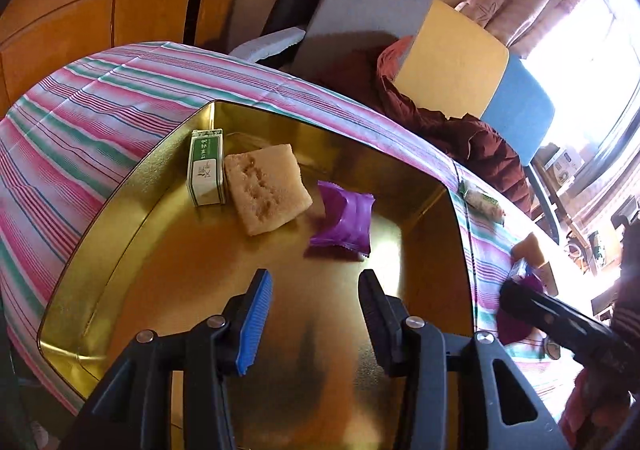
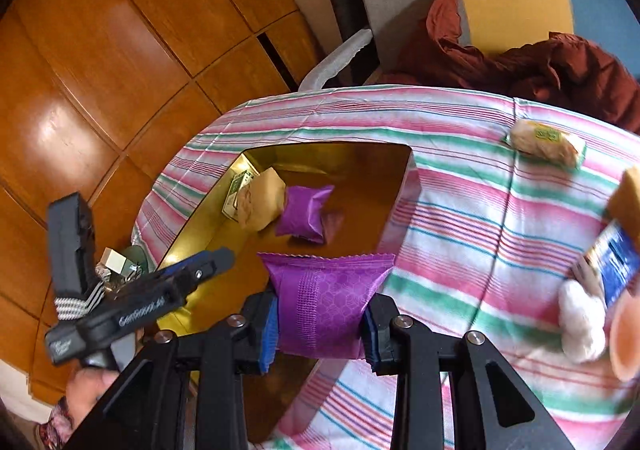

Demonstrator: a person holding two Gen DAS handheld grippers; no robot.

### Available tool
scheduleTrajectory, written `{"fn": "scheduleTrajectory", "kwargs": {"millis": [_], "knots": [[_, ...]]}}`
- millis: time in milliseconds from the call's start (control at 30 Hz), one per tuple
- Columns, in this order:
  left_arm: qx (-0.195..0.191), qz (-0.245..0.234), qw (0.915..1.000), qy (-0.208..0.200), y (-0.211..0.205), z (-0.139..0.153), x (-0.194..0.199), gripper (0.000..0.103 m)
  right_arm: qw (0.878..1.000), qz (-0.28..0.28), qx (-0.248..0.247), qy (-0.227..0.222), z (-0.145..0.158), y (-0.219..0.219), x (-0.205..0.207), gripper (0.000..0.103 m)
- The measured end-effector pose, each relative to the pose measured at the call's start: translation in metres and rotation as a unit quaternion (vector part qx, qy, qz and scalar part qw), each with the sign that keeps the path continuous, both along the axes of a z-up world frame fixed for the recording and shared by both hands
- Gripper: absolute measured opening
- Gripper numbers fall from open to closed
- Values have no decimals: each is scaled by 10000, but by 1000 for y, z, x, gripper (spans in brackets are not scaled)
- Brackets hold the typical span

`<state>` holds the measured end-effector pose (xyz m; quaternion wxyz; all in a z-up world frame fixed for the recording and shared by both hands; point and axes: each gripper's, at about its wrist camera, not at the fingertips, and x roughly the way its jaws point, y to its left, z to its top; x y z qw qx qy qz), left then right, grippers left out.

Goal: Organize objects
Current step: 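Carry the purple packet into the gold tray and open the right tool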

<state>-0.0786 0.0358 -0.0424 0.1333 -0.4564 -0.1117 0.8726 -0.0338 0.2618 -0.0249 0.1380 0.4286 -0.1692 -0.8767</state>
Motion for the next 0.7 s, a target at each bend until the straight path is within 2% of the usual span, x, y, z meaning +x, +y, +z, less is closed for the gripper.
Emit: {"fn": "scheduleTrajectory", "kwargs": {"millis": [133, 333, 700], "knots": [[51, 121, 9999, -10, -8, 0, 1, 45, 9998, 18, 211, -28, 1, -15, -26, 34], [138, 198, 9997, -83, -11, 0, -1, 45, 9953, -2, 953, -188, -9, -32, -69, 34], [265, 207, 9993, -182, -13, -3, -2, 45, 9917, -267, 1164, -473, -31, -29, -106, 37]]}}
